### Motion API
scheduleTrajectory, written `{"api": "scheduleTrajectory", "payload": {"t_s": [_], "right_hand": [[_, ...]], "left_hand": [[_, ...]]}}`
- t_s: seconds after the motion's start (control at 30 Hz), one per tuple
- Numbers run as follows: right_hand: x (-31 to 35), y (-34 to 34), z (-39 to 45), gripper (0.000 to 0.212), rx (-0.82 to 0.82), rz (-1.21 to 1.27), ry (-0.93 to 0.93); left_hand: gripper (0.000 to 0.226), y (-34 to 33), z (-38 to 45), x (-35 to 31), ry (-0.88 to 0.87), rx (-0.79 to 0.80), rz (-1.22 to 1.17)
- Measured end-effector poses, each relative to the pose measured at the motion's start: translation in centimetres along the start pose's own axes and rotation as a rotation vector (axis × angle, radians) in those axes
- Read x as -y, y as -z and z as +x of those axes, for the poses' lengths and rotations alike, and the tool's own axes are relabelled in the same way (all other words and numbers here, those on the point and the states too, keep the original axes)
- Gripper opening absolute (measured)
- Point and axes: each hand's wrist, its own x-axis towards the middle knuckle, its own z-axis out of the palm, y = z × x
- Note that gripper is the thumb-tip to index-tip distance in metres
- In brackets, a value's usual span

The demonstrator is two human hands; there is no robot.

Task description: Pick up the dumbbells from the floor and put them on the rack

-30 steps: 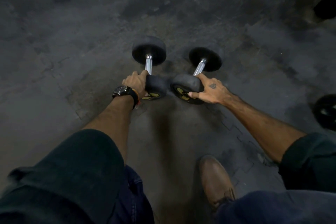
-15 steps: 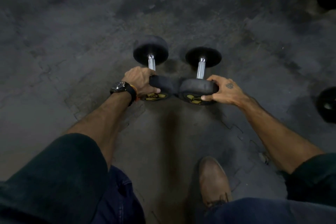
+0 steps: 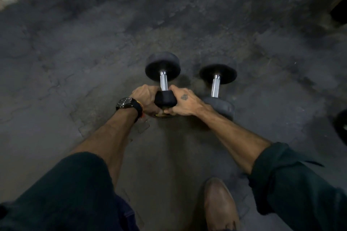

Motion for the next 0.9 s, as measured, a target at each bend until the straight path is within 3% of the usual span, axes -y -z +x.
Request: {"api": "scheduleTrajectory", "payload": {"t_s": [0.13, 0.2, 0.3, 0.9], "right_hand": [[-0.6, 4.7, -2.6, 0.076, -0.093, 0.217, 0.105], [-0.7, 6.1, -4.1, 0.07, -0.015, 0.385, 0.108], [-1.0, 6.3, -5.2, 0.065, 0.06, 0.423, 0.068], [-0.5, 4.8, -5.9, 0.067, 0.062, 0.419, 0.039]], "left_hand": [[0.063, 4.4, -1.7, -0.1, -0.117, 0.026, -0.259], [0.057, 5.4, -2.7, -0.5, -0.166, 0.079, -0.411], [0.058, 5.1, -3.2, -1.4, -0.162, 0.115, -0.475], [0.061, 4.4, -3.5, -0.7, -0.168, 0.183, -0.525]]}}
